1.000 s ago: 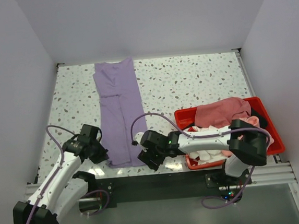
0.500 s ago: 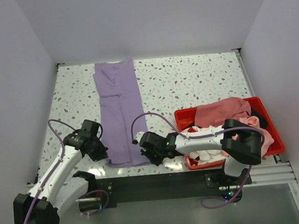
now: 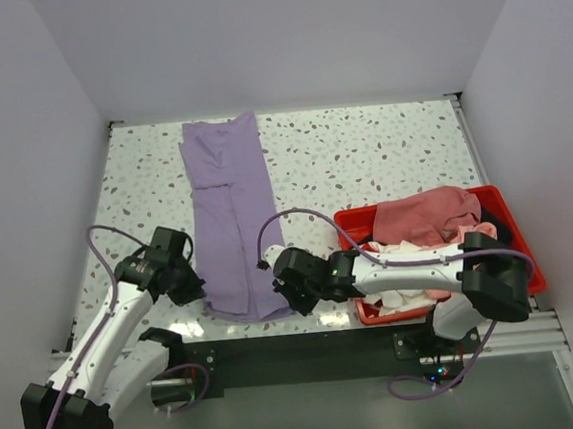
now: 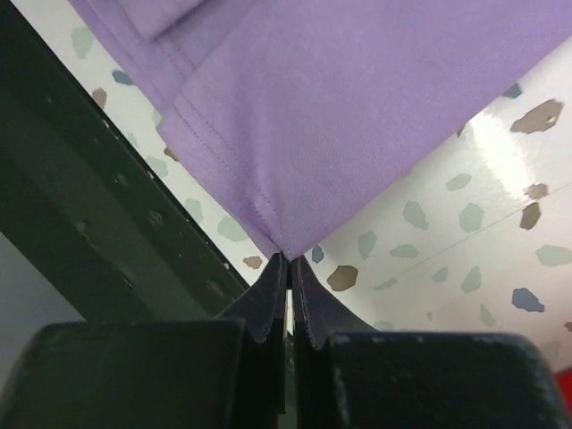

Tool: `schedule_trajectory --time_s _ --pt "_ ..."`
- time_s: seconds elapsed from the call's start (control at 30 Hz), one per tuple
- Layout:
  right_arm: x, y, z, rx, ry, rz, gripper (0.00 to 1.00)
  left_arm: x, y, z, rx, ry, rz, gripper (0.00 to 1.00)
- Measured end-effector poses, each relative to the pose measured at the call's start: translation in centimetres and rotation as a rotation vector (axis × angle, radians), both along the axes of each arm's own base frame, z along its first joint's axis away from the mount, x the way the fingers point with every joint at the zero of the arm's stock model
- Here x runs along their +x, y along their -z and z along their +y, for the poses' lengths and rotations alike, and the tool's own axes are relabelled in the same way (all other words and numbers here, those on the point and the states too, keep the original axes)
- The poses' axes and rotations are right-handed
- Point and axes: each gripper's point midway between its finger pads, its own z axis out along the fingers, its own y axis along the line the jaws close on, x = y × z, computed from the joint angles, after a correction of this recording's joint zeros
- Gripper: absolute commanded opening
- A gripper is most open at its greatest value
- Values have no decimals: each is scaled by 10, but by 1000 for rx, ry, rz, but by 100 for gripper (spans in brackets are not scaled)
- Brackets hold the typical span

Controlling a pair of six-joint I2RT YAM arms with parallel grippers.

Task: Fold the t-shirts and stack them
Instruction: Fold the tshirt

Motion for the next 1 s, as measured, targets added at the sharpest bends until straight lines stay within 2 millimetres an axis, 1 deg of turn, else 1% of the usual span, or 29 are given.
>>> schedule_trajectory --time_s 0.07,0.13,0.23,0.33,0.4,0.5,0.57,0.67,0.77,0.83,1.0 --pt "8 -9 3 -8 18 -16 0 3 -3 -2 -12 0 -21 0" --pt "18 -21 13 10 37 -31 0 8 -8 -4 -27 2 -50 0" --pt "45 -39 25 50 93 -50 0 23 -19 -9 -38 1 -96 0" --pt "77 -52 24 70 160 -67 0 43 -27 -14 -45 1 -125 0" --pt "98 -60 24 75 196 -80 0 58 -27 -18 -38 -2 -129 0" --pt "126 -71 30 78 226 -104 0 87 -31 -21 -23 -11 -166 0" --pt "144 -76 38 84 237 -118 0 107 -37 -22 -11 -23 -198 0" --pt "168 -81 46 92 256 -131 0 138 -49 -18 7 -52 -255 0" --pt "200 -84 48 95 297 -145 0 169 -57 -6 18 -95 -309 0" --pt "218 -85 49 99 320 -154 0 184 -55 3 26 -121 -318 0" --pt "260 -85 46 93 365 -172 0 211 -48 17 49 -158 -313 0"
